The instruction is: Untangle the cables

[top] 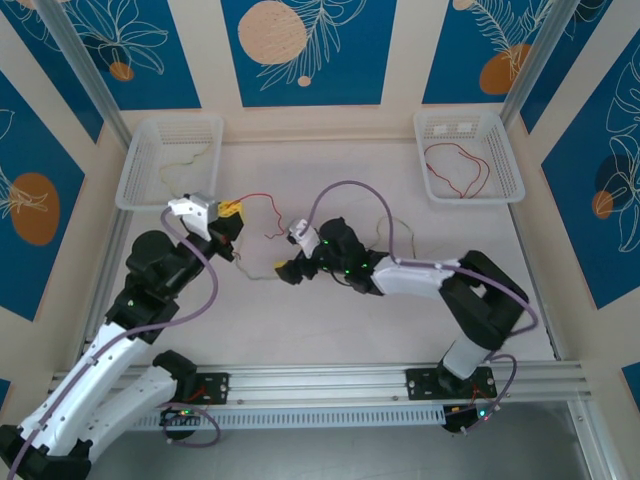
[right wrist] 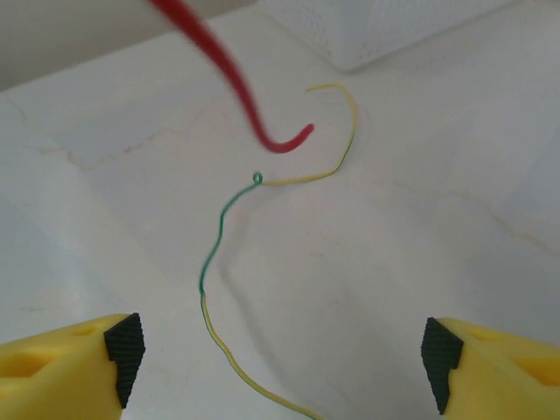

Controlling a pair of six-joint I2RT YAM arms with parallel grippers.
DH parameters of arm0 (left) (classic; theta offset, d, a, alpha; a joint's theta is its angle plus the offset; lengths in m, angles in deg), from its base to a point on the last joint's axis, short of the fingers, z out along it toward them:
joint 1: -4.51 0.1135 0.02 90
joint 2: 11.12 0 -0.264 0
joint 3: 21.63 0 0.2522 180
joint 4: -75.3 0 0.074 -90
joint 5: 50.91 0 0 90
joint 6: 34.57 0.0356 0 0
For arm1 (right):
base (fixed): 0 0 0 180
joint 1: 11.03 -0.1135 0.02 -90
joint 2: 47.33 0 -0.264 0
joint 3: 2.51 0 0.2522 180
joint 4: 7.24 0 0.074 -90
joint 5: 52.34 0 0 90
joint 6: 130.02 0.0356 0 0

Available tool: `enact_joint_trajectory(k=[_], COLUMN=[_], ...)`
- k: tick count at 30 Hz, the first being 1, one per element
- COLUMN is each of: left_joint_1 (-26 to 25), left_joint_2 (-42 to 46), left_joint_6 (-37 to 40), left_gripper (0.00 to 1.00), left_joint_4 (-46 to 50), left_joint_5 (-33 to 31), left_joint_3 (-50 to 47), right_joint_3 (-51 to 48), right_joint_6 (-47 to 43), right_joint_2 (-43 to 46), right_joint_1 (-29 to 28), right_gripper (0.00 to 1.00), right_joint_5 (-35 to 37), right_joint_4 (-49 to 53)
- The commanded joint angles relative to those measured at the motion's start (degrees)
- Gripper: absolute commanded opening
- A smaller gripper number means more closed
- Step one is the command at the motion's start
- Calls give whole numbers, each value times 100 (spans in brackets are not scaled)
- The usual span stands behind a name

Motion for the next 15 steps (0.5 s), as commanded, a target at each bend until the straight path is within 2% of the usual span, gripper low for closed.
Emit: enact_joint_trajectory(k=[1, 6, 9, 11, 15], left_joint_1=[-17, -19, -21, -20, -21], left_joint_2=[-130, -151, -210, -287, -359], left_joint_6=[160, 146, 183, 205, 242], left_gripper=[0, 0, 0, 0, 0], left_joint_4=[-137, -374, -458, -421, -607], left_joint_5=[331, 4, 42, 34, 621], left_joint_3=[133, -217, -323, -323, -371], right_joint_3=[-482, -1177, -1356, -1414, -1402], right_joint_6=[-518, -646, -593, -576, -496], right_joint_2=[976, 2397, 3159, 3496, 3821], right_joint_1=[28, 155, 319, 450, 680], right_gripper=[87, 88, 98, 99, 99], right_joint_5=[-145, -35, -146, -323, -652], right_joint_4=[-815, -687, -279, -34, 290])
